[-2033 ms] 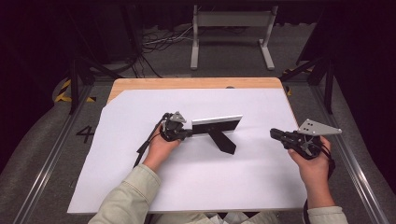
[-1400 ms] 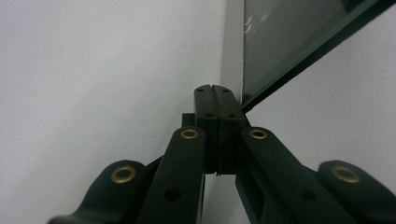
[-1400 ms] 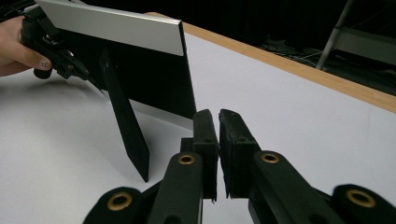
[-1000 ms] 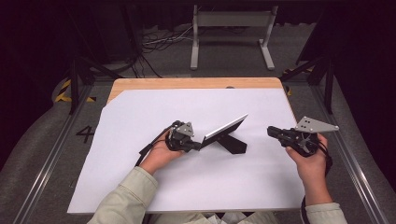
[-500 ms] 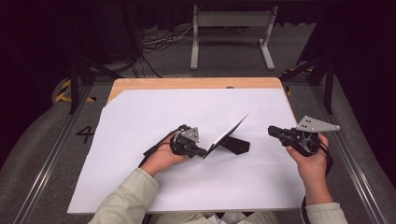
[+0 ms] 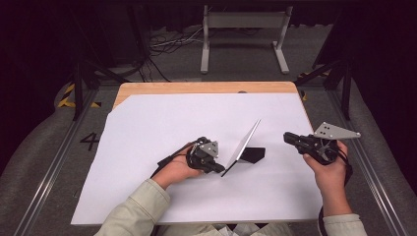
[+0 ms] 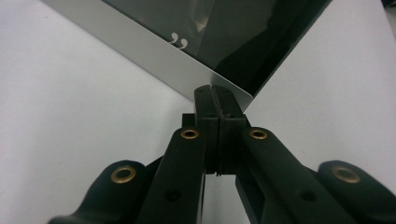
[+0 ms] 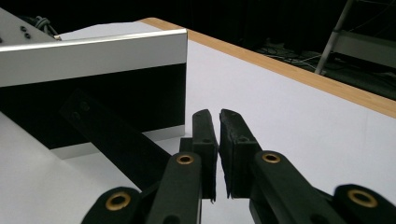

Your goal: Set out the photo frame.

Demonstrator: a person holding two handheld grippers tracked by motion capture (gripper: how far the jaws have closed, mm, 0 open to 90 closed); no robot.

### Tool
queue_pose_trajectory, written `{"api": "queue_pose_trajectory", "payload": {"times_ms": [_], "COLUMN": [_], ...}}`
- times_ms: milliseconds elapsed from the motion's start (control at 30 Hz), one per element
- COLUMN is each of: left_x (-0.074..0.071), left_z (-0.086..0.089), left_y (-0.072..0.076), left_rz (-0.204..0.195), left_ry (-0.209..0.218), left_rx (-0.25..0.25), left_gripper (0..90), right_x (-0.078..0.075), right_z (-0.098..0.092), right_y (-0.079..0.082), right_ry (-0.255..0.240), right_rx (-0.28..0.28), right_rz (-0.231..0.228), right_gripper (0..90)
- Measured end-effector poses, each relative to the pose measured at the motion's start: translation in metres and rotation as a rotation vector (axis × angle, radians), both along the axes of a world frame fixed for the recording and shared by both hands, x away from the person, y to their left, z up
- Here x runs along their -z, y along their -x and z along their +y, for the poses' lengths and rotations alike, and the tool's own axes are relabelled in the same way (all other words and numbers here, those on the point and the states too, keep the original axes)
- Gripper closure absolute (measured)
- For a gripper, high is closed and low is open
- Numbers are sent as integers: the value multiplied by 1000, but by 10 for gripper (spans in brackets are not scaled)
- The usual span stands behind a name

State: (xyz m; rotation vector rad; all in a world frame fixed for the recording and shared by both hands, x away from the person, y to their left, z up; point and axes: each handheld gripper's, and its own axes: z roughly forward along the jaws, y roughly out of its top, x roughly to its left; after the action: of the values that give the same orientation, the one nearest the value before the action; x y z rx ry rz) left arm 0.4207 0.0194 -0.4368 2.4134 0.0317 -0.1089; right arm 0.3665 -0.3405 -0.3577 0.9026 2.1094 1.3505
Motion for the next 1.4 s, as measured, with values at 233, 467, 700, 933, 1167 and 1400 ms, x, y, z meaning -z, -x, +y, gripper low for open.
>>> {"api": "queue_pose_trajectory", "payload": {"times_ms": [233,467,700,933,1167,1400], "left_x": [-2,-3,-1,-2,-1,0], "left_z": [-15,-34,-49,-69,-82,-89], "left_y": [11,20,23,29,34,36], "left_rz": [5,2,18,15,18,2], "left_ry": [-22,-30,-55,-66,-68,-47], "left_rx": [54,96,110,113,110,101], "left_gripper": [900,900,900,900,900,900], "right_x": [0,0,-1,0,0,-1], "right_z": [0,-3,-12,-19,-19,-20], "right_y": [0,3,10,15,14,14], "right_ry": [-1,-5,-13,-24,-31,-32], "right_rx": [0,10,37,56,58,59], "right_rz": [1,4,3,16,22,20], "right_gripper": [846,846,843,852,852,853]}}
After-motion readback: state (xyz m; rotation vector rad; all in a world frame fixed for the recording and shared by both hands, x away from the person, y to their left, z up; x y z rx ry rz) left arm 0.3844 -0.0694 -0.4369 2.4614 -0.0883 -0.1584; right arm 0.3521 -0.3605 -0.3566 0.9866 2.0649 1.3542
